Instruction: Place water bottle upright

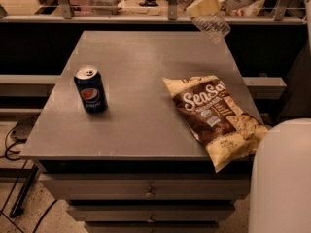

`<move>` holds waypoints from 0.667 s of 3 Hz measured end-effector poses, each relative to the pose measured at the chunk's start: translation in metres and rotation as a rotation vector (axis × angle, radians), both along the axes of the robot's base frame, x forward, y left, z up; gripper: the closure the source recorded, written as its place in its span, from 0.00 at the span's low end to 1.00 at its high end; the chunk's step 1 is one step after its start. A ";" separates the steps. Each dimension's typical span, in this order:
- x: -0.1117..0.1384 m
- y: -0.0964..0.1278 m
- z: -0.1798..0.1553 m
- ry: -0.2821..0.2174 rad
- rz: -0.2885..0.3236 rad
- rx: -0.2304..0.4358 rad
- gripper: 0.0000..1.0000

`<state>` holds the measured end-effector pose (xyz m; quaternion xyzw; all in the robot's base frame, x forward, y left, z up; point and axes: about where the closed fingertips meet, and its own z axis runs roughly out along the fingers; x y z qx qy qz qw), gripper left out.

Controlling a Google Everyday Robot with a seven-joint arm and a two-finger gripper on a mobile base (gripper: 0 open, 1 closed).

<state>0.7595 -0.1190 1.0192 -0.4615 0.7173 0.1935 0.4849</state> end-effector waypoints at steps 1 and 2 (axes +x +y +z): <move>0.002 -0.006 0.007 -0.069 0.053 0.135 1.00; -0.002 -0.018 0.014 -0.126 0.081 0.231 1.00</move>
Offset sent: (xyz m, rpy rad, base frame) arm -0.0163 -0.0416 0.0213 0.3469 -0.2043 0.1048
